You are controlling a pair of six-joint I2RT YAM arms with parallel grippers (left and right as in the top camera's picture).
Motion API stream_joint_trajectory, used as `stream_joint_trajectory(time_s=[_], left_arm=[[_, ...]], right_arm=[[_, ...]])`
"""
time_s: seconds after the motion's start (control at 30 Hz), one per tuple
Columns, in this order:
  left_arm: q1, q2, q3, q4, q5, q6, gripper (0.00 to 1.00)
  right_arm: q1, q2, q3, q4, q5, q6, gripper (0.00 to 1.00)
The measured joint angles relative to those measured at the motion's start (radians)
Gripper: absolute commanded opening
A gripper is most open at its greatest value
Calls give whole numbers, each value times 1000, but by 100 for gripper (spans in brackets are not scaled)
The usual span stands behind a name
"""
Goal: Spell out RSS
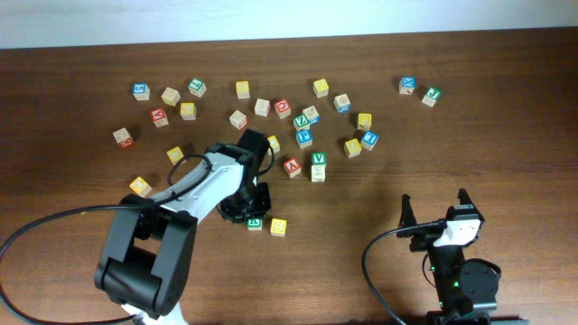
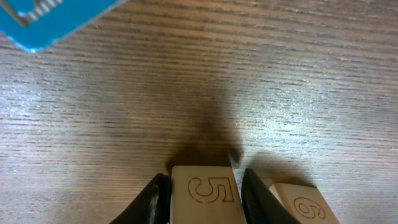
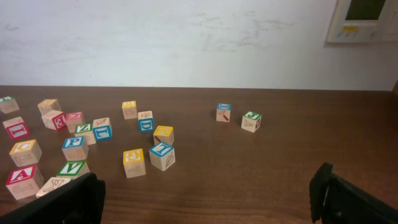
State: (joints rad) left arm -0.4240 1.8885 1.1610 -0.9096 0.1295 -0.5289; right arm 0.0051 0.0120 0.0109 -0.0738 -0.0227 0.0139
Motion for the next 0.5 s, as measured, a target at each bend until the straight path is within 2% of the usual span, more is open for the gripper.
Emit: stream_joint_trajectory(time_s=[0.5], left_arm=[[11,0,0,-25,-13,-45,31]], right_arm=[[0,0,0,0,0,1,98]])
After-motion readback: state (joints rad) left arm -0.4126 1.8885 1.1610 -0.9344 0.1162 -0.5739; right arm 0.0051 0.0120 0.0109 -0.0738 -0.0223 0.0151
